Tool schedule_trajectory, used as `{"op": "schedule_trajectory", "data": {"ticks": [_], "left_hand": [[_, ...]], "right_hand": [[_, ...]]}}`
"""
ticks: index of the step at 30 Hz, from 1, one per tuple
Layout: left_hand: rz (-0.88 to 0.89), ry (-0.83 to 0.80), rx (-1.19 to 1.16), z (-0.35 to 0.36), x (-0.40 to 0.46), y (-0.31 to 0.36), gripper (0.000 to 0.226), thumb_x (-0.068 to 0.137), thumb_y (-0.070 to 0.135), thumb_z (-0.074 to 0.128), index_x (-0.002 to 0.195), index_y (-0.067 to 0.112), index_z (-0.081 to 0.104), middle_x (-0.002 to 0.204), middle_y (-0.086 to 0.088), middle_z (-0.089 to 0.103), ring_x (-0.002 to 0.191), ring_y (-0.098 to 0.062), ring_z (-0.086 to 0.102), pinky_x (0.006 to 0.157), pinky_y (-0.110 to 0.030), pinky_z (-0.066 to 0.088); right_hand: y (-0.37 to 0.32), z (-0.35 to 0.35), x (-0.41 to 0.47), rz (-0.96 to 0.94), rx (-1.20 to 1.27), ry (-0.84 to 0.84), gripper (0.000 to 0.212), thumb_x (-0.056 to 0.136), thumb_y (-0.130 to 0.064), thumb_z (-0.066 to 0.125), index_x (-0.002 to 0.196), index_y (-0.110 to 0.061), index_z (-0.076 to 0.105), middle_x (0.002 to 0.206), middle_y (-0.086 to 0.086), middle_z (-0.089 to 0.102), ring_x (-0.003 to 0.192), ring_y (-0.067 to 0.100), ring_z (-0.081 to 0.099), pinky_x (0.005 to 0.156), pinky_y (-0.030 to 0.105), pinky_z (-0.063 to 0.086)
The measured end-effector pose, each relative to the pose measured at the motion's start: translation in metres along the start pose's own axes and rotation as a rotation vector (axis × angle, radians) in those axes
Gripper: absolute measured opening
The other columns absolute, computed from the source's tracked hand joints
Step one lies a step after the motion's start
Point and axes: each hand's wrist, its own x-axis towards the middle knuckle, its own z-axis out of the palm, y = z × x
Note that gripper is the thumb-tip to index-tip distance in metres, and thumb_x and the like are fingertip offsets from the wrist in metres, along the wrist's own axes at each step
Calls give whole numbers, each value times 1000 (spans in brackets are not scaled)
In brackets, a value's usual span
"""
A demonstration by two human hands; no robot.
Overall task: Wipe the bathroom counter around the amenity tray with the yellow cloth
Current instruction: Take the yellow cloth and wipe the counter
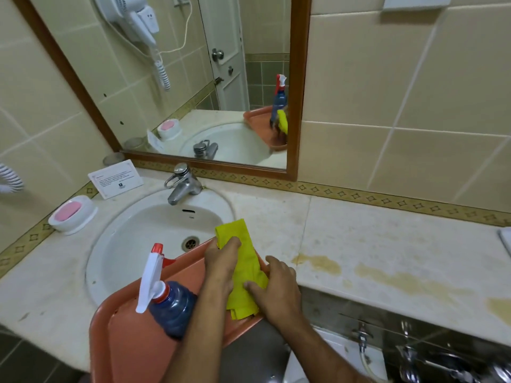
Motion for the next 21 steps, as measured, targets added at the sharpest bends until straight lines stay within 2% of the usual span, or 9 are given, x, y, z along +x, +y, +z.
{"op": "schedule_trajectory", "data": {"ticks": [2, 4, 6, 10, 12, 15, 17, 19, 21], "left_hand": [[74, -80, 21, 1, -26, 15, 13, 82, 3, 58, 85, 12, 67, 78, -12, 70, 67, -25, 66, 59, -35, 57], [157, -143, 41, 5, -44, 32, 13, 85, 3, 60, 92, 11, 67, 76, -5, 73, 62, -18, 70, 52, -29, 58], [206, -210, 50, 15, -47, 45, 13, 86, 5, 64, 99, 8, 65, 83, -9, 74, 69, -20, 72, 58, -34, 60], [200, -243, 154, 61, -24, 52, 40, 77, 15, 77, 110, 7, 57, 100, -15, 73, 86, -30, 72, 78, -50, 60], [264, -237, 358, 82, -8, 38, 44, 76, 21, 80, 109, 13, 53, 101, -10, 71, 89, -27, 71, 81, -44, 58], [419, -253, 885, 90, 8, 10, 47, 87, 30, 66, 126, 10, 49, 120, -14, 64, 109, -31, 61, 89, -35, 48], [480, -277, 1095, 86, 17, -4, 46, 94, 23, 52, 135, 4, 43, 135, -19, 56, 124, -35, 53, 98, -38, 42], [534, -251, 1155, 78, 24, -12, 44, 96, 16, 43, 138, 2, 41, 139, -19, 52, 127, -35, 49, 102, -39, 39], [582, -228, 1161, 71, 25, -17, 48, 97, 13, 40, 144, 3, 37, 144, -17, 49, 132, -32, 46, 107, -39, 37]], "right_hand": [[2, -9, 2, -28, 227, -13, 94, 59, -64, 68, 139, -20, 46, 130, -7, 53, 124, 18, 44, 102, 36, 41], [5, -24, 2, -57, 518, -99, 74, 64, -52, 80, 128, -21, 57, 123, -11, 63, 112, 7, 58, 93, 28, 48], [9, -42, 0, -66, 782, -139, 50, 71, -35, 84, 113, -17, 64, 108, -1, 74, 98, 10, 69, 82, 30, 55], [28, -82, -4, 57, 957, 127, 23, 81, -20, 79, 99, -15, 66, 89, 9, 77, 76, 18, 74, 60, 30, 58], [45, -88, 4, 168, 837, 205, 26, 79, -28, 80, 98, -20, 64, 90, 11, 75, 77, 23, 73, 64, 38, 59], [65, -77, 21, 191, 121, 160, 43, 79, -41, 73, 111, -17, 60, 110, 10, 65, 100, 30, 63, 82, 36, 50], [70, -60, 36, 28, -257, 212, 39, 83, -38, 65, 111, -11, 63, 119, 14, 61, 115, 37, 56, 94, 41, 45], [69, -36, 55, -147, -379, 241, 33, 87, -28, 57, 110, -6, 67, 131, 19, 59, 130, 41, 48, 110, 50, 35], [64, -12, 69, -239, -398, 211, 41, 89, -22, 50, 124, -5, 61, 144, 22, 50, 138, 42, 39, 115, 55, 23]]}}
